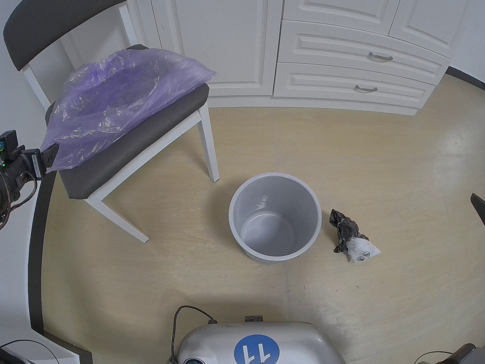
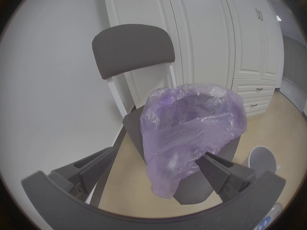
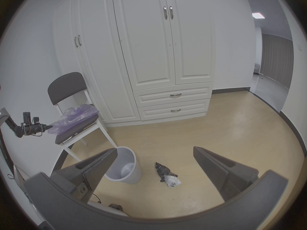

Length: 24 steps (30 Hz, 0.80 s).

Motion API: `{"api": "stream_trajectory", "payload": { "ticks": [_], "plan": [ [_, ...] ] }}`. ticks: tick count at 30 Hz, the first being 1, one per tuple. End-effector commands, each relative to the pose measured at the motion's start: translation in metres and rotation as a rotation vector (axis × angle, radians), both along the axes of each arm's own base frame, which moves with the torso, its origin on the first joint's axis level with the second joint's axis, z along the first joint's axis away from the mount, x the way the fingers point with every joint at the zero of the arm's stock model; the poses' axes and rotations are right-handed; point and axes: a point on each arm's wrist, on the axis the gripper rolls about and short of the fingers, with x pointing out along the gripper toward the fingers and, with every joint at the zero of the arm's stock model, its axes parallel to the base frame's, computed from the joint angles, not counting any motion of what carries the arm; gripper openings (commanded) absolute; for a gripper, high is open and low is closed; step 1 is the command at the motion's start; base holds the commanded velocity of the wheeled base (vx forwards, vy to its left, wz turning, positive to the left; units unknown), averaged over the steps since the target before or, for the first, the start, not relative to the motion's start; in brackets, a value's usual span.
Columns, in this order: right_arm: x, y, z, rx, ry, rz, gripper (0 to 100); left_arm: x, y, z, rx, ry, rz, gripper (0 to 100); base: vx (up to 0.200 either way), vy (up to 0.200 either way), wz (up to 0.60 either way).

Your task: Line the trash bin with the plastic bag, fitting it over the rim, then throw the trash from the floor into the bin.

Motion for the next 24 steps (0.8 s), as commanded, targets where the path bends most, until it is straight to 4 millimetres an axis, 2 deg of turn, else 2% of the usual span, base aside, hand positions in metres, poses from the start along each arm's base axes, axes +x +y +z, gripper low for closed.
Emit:
{"api": "stream_trajectory", "payload": {
  "ticks": [1,7,11,16,24],
  "plan": [
    [-0.001,0.0,0.0,-0.001,-0.004,0.001,100,0.009,0.006,-0.015,-0.009,0.043,0.015,100,0.0,0.0,0.0],
    [0.0,0.0,0.0,-0.001,0.0,0.001,100,0.017,0.009,-0.032,-0.016,0.09,0.021,100,0.0,0.0,0.0],
    [0.0,0.0,0.0,-0.001,0.0,0.001,100,0.03,0.015,-0.039,-0.013,0.072,0.035,100,0.0,0.0,0.0],
    [0.0,0.0,0.0,-0.001,-0.001,0.001,100,0.041,0.02,-0.039,-0.004,-0.028,0.042,100,0.0,0.0,0.0],
    [0.0,0.0,0.0,-0.001,0.0,0.001,100,0.041,0.022,-0.037,0.005,-0.078,0.044,100,0.0,0.0,0.0]
  ]
}}
